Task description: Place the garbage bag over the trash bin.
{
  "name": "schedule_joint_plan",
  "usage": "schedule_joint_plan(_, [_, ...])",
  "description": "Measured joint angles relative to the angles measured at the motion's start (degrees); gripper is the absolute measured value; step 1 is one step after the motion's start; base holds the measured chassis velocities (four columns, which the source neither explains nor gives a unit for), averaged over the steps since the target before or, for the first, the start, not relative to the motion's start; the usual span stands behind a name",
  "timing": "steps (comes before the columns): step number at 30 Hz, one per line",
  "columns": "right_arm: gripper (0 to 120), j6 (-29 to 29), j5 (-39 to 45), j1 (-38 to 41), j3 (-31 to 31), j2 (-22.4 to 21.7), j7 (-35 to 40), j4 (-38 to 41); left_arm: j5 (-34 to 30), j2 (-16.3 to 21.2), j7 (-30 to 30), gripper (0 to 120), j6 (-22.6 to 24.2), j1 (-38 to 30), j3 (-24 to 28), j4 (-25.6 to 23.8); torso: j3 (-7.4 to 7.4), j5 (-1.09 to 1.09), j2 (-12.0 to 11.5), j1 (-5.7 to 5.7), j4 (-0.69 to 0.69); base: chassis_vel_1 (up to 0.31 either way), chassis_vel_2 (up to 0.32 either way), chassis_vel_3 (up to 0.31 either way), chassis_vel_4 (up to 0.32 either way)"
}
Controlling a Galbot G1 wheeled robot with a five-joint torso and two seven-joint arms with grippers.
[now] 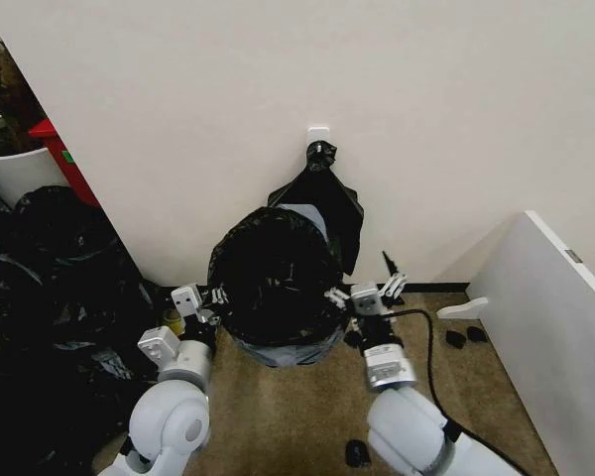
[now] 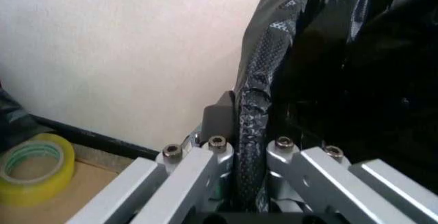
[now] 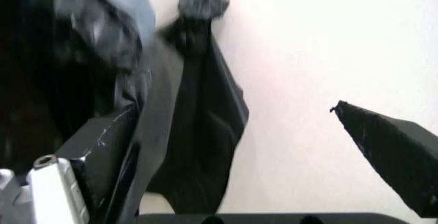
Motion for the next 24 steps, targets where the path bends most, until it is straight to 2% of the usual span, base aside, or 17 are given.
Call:
schedule_joint_plan(3, [100,3.00,0.00,-1.22,0.58,0.08,-1.11,1.18,0.00,-0.01,-0.03,1,0.00,0.11,-0.06,0.08,0.00,0.00,0.00,0.00,0.00,0.000,0.000,0.000,0.000])
schedule_joint_plan(6, [100,3.23,0.55,-1.39,0.85,0.21,-1.22,1.34,0.00,-0.01,-0.06,1,0.00,0.24,-0.07,0.03,0.00,-0.01,0.00,0.00,0.00,0.000,0.000,0.000,0.000])
schedule_joint_plan(13, [100,4.60,3.10,0.76,3.18,0.25,-1.39,-4.60,-0.02,0.35,-0.15,1,0.09,1.01,-0.31,-1.84,0.00,0.00,0.00,0.00,0.00,0.000,0.000,0.000,0.000])
schedule_joint_plan(19, [100,5.33,4.02,1.66,4.00,0.21,-2.16,-6.36,-0.11,0.64,-0.26,1,0.13,1.37,-0.63,-2.48,0.00,0.00,0.00,0.00,0.00,0.000,0.000,0.000,0.000])
schedule_joint_plan(24, [100,8.34,5.77,2.22,5.47,0.02,-4.44,-7.58,-0.16,0.69,-0.34,1,0.16,1.43,-0.70,-2.68,0.00,0.00,0.00,0.00,0.00,0.000,0.000,0.000,0.000])
